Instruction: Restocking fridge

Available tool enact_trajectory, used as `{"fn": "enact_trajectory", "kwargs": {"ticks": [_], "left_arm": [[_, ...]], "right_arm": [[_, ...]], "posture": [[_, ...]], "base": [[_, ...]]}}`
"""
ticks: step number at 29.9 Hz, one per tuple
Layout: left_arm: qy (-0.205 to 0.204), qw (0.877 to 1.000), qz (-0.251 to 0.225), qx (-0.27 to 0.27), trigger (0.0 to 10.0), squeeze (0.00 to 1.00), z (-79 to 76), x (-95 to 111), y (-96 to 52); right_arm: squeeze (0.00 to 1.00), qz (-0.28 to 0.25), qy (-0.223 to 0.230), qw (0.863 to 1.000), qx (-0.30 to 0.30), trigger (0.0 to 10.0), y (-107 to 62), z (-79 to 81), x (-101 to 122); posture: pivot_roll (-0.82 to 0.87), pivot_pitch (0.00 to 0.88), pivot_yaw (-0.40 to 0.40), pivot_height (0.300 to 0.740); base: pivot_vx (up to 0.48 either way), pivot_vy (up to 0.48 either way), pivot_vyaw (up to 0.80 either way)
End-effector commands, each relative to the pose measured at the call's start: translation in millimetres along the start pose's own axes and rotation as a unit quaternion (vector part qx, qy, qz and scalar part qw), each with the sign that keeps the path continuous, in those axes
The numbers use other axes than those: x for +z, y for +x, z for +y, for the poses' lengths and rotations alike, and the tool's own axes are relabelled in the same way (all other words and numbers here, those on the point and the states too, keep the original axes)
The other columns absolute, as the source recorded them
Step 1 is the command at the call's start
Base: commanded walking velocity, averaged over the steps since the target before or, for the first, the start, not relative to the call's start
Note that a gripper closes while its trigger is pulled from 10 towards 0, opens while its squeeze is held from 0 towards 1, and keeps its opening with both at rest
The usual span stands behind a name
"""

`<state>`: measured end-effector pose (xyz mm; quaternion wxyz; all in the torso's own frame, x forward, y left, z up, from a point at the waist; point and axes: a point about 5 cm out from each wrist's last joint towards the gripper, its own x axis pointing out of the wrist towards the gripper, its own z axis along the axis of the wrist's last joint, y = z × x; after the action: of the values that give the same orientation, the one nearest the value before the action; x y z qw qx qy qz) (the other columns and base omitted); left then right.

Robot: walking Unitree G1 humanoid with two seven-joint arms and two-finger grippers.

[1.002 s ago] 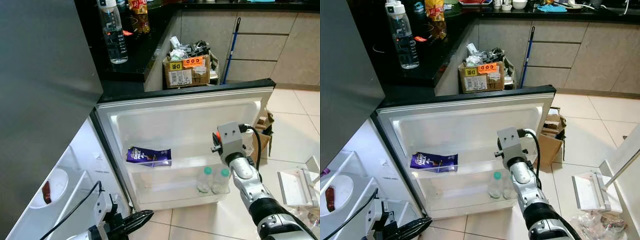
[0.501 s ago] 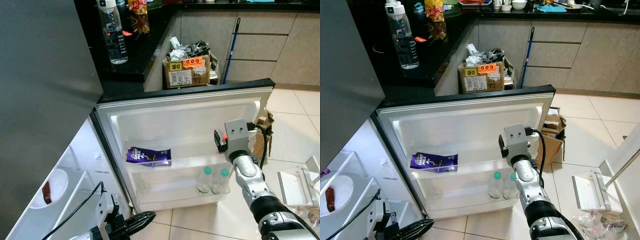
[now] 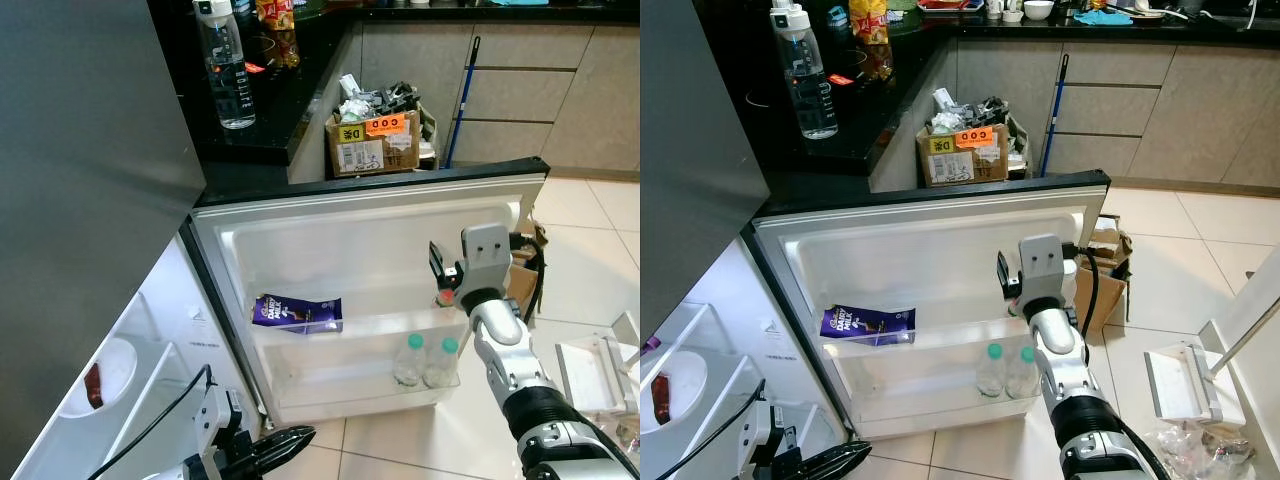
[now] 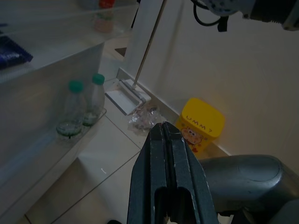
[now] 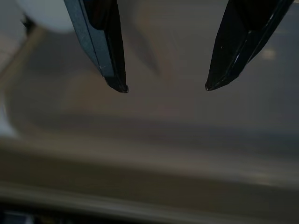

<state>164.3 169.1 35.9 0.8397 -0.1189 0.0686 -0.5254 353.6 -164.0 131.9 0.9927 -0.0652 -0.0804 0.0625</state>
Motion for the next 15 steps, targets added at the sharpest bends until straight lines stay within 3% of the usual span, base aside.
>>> {"fn": "enact_trajectory", "kwargs": {"ticks": [1,8,13,15], "left_arm": [[0.006,1.000,0.012,-0.003,10.0,0.00,0.7,2.7,-3.3],[0.007,1.000,0.011,-0.003,10.0,0.00,1.6,4.3,-3.7],[0.006,1.000,0.010,-0.003,10.0,0.00,2.0,4.6,-4.0],[0.007,1.000,0.011,-0.003,10.0,0.00,2.4,4.6,-4.4]], "right_arm": [[0.00,-0.026,0.018,0.999,0.032,10.0,0.8,6.5,8.9],[0.00,-0.060,0.059,0.987,0.136,10.0,-7.6,17.2,20.9],[0.00,-0.068,0.069,0.980,0.172,10.0,-12.7,19.5,23.8],[0.00,-0.074,0.087,0.963,0.245,10.0,-25.5,22.8,26.5]], "posture": [[-0.01,0.008,0.031,0.740],[-0.02,0.009,0.034,0.740],[-0.02,0.009,0.034,0.740],[-0.02,0.009,0.036,0.740]], "base": [[0.000,0.000,0.00],[0.000,0.000,0.00],[0.000,0.000,0.00],[0.000,0.000,0.00]]}}
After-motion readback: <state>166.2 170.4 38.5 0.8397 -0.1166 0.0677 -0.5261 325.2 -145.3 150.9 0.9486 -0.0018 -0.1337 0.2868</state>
